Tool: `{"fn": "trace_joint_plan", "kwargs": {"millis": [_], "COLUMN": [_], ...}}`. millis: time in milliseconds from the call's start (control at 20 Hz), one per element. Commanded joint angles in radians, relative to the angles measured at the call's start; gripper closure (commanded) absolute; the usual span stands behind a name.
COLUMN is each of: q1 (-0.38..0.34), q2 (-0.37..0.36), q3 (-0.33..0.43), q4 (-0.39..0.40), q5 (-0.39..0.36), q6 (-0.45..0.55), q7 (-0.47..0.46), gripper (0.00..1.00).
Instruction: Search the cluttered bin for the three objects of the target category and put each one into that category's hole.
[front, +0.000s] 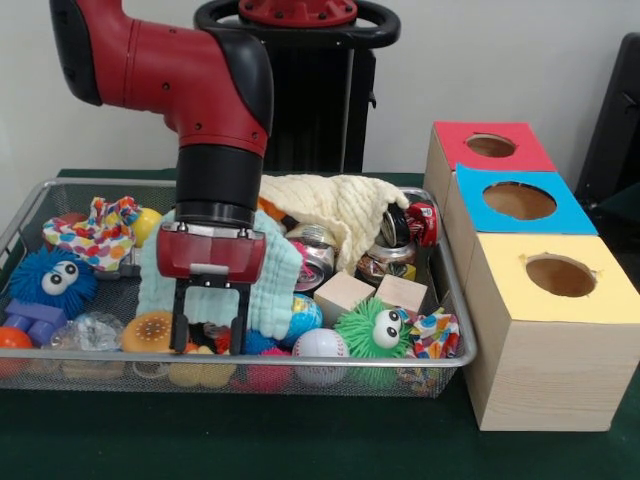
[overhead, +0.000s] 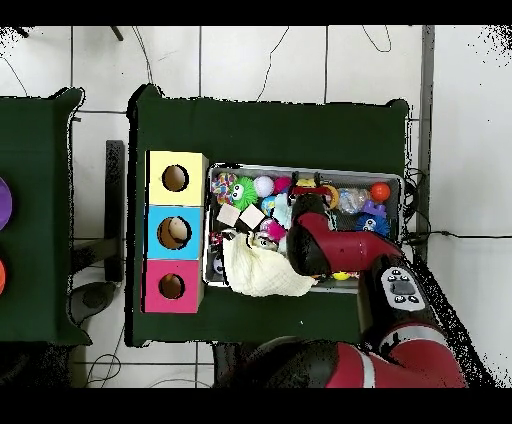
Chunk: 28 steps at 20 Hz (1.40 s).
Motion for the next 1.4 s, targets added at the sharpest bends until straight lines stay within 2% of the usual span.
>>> {"fn": "trace_joint_plan", "kwargs": {"millis": [50,300,400,750,1400], "q1": [-0.111,-0.147,-0.157,-0.289,-0.298], "q2": [0.155,0.133,0.156,0.152,0.191], "q3": [0.138,0.184,0.196,0.348,0.362], "q4": [-0.063,-0.035,-0.052,-0.003,-0.023], "q5": [-0.044,-0.074,-0.093,-0.128,-0.190], "q6": [0.400,0.442,0.426,0.584,0.550], "q7": [-0.051,-0.067,-0.065,-0.181,-0.146], "gripper": [0.00,0.00,0.00,0.00,0.00]}}
